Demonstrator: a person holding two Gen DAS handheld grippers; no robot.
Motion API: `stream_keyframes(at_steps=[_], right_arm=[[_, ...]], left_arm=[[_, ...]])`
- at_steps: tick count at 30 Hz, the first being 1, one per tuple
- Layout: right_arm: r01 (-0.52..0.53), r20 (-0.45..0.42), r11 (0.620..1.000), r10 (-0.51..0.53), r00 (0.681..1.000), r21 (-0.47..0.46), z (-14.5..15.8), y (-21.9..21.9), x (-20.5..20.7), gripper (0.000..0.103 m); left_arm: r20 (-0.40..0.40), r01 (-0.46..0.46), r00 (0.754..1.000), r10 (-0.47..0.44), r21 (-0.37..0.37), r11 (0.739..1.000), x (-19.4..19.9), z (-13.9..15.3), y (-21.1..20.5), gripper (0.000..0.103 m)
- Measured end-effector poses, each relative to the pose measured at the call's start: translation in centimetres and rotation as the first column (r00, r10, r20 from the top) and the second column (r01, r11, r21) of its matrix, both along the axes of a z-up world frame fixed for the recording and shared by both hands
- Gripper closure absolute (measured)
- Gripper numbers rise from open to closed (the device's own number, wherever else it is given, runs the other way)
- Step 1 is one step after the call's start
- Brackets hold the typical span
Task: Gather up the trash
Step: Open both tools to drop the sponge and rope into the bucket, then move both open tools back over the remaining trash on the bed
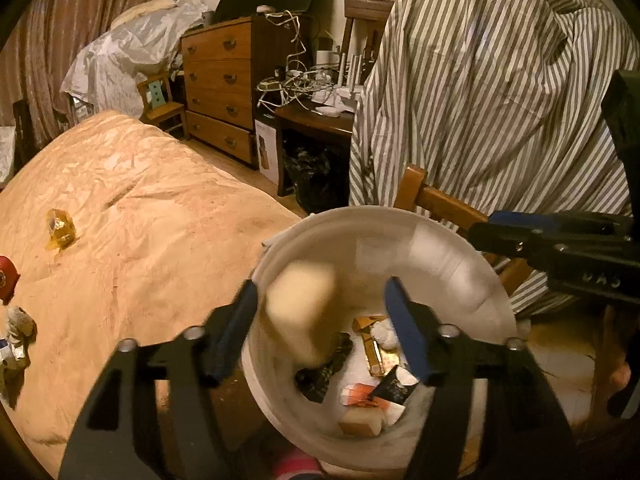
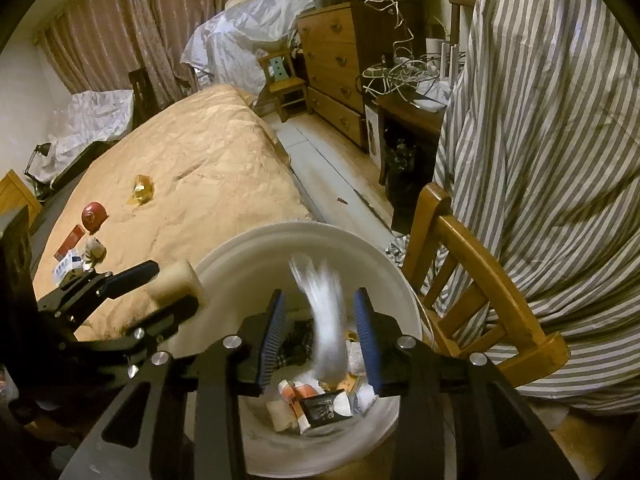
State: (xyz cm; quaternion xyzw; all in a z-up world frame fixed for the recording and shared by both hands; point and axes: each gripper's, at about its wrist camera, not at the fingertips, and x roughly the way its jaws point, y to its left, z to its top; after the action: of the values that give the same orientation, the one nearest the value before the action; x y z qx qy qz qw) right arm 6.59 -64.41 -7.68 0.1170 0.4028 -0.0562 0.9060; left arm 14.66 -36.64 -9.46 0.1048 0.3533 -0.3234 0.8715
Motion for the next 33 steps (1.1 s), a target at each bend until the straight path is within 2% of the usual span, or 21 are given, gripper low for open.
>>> stream_keyframes(at_steps=[13, 17, 23, 27, 29, 33], right_arm=[[-0.001, 0.033, 1.000, 0.002, 0.999, -0.005, 0.6, 0.5, -0.5, 0.066], [-0.043, 0.084, 0.999, 0.045, 0.995, -0.030, 1.6, 3.0, -0.6, 0.066], [-0.168, 0.131, 0.985, 0.173, 0.976, -0.047, 2.1, 9.8, 0.8, 0.066], [-0.272, 0.140, 0.962, 0.274, 0.952, -0.031, 1.6, 15.4, 2.8, 0.065], [-0.329, 0.123, 0.944, 0.329, 0.936, -0.022, 0.7, 18.9, 4.2, 0.065], [-0.412, 0.094, 0.911, 0.411, 0.907, -0.004, -0.9, 24.5, 6.6, 0.065]], left_arm=[[-0.003, -0.005, 1.000, 0.005, -0.002, 1.000, 0.0, -0.2, 1.0, 0.038], [-0.001, -0.034, 0.999, 0.034, -0.006, 0.999, 0.2, -0.4, 3.0, 0.038], [0.006, -0.126, 0.992, 0.126, -0.015, 0.992, 1.5, -0.7, 9.4, 0.038], [0.009, -0.235, 0.972, 0.235, -0.015, 0.972, 3.3, -1.2, 15.9, 0.038], [-0.002, -0.303, 0.953, 0.303, -0.011, 0.953, 4.2, -1.7, 19.4, 0.038], [-0.009, -0.454, 0.891, 0.454, 0.020, 0.891, 6.1, -3.4, 27.8, 0.038]])
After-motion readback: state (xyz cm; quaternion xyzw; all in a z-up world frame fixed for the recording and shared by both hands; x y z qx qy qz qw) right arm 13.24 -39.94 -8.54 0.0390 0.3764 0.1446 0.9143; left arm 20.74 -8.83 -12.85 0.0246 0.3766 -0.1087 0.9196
